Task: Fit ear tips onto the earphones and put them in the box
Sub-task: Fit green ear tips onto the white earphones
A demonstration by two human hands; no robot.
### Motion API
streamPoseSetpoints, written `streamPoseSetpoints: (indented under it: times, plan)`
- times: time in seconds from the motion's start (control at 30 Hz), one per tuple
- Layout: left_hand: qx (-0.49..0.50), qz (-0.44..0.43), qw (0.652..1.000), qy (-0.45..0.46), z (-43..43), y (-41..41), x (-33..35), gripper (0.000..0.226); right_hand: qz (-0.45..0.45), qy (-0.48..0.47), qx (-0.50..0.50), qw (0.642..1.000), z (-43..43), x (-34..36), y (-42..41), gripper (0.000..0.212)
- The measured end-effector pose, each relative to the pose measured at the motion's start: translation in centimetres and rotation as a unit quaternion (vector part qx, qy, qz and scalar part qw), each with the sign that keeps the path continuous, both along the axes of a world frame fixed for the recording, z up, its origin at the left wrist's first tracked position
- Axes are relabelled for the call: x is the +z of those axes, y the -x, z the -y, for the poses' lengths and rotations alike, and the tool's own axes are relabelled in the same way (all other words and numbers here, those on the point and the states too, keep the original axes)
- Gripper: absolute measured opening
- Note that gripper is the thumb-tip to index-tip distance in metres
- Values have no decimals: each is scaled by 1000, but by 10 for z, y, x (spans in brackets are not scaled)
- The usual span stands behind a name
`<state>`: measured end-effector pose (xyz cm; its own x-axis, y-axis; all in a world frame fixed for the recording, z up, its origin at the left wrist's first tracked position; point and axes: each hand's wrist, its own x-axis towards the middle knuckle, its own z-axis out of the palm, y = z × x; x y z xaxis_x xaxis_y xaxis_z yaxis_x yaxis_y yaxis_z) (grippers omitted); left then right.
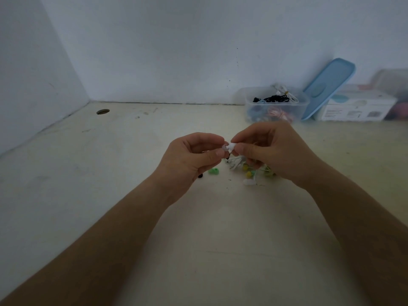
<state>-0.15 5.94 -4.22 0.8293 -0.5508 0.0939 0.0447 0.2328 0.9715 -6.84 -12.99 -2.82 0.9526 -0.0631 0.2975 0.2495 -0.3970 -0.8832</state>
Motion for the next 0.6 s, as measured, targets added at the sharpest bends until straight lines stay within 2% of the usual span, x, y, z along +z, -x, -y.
streamPoseSetpoints:
  times: [0.6]
  plan:
    - [-25, -18, 1000, 2, -1, 1, -1, 21, -11, 10, 32, 999, 2, 3, 2, 9]
